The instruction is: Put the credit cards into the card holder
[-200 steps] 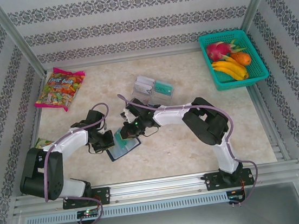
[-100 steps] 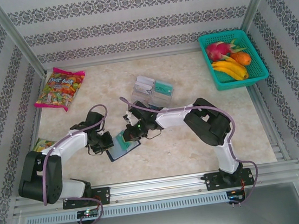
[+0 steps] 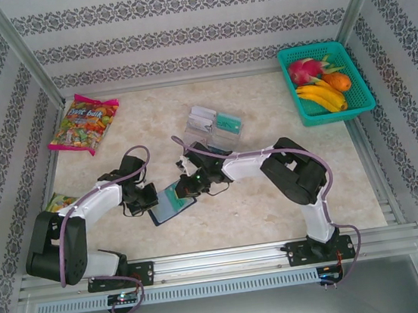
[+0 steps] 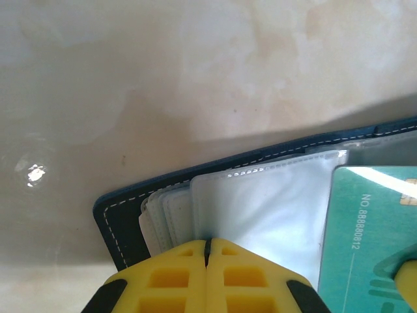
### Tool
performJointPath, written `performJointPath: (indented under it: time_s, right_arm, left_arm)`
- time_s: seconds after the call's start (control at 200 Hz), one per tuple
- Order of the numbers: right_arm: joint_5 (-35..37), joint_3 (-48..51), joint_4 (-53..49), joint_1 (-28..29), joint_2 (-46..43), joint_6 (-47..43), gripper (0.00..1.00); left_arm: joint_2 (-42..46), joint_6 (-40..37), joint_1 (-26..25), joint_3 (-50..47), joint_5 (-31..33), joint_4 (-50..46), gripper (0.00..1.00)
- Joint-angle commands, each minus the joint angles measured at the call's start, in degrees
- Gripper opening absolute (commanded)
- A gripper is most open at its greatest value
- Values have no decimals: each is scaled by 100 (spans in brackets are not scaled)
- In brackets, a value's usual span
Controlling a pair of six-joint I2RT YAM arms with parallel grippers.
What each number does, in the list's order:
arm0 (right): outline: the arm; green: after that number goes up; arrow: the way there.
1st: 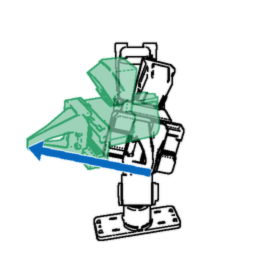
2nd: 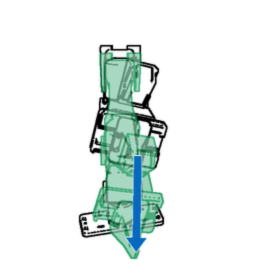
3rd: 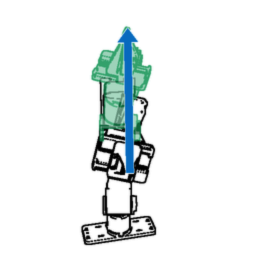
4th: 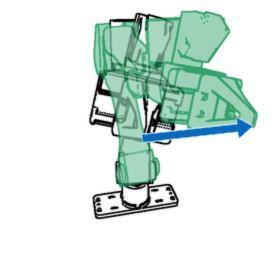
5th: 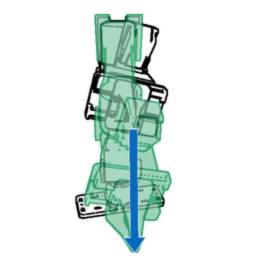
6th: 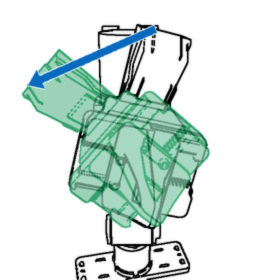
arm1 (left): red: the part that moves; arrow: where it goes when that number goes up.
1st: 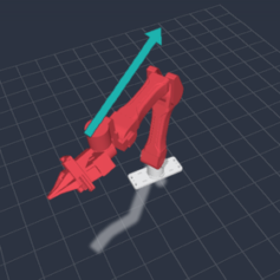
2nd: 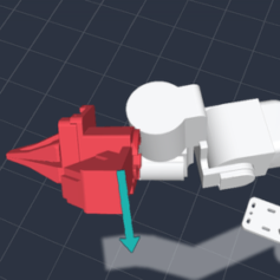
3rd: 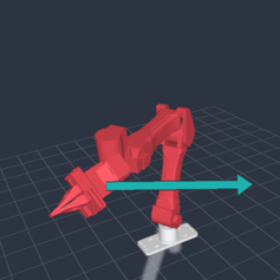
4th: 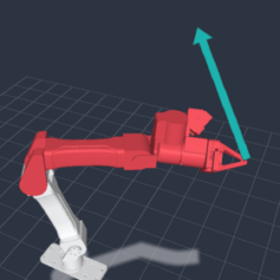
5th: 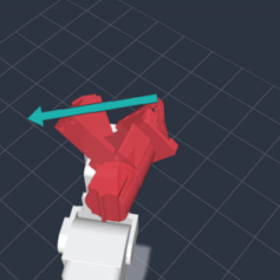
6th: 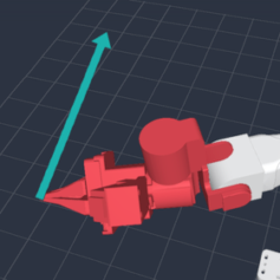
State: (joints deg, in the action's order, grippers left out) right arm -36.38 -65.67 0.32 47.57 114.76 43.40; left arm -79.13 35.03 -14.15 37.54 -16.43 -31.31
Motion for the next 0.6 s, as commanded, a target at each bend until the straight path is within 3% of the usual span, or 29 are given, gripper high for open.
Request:
performJointPath:
  time_s: [0.0, 0.595]
  right_arm:
    - [372, 212, -212, -90, -19, 69, 7]
    - [-260, 51, 636, -11, 146, 651, 7]
  left_arm:
    - [-322, 30, 22, -322, 544, -519, 0]
    - [-355, -7, 20, -309, 508, -497, 0]
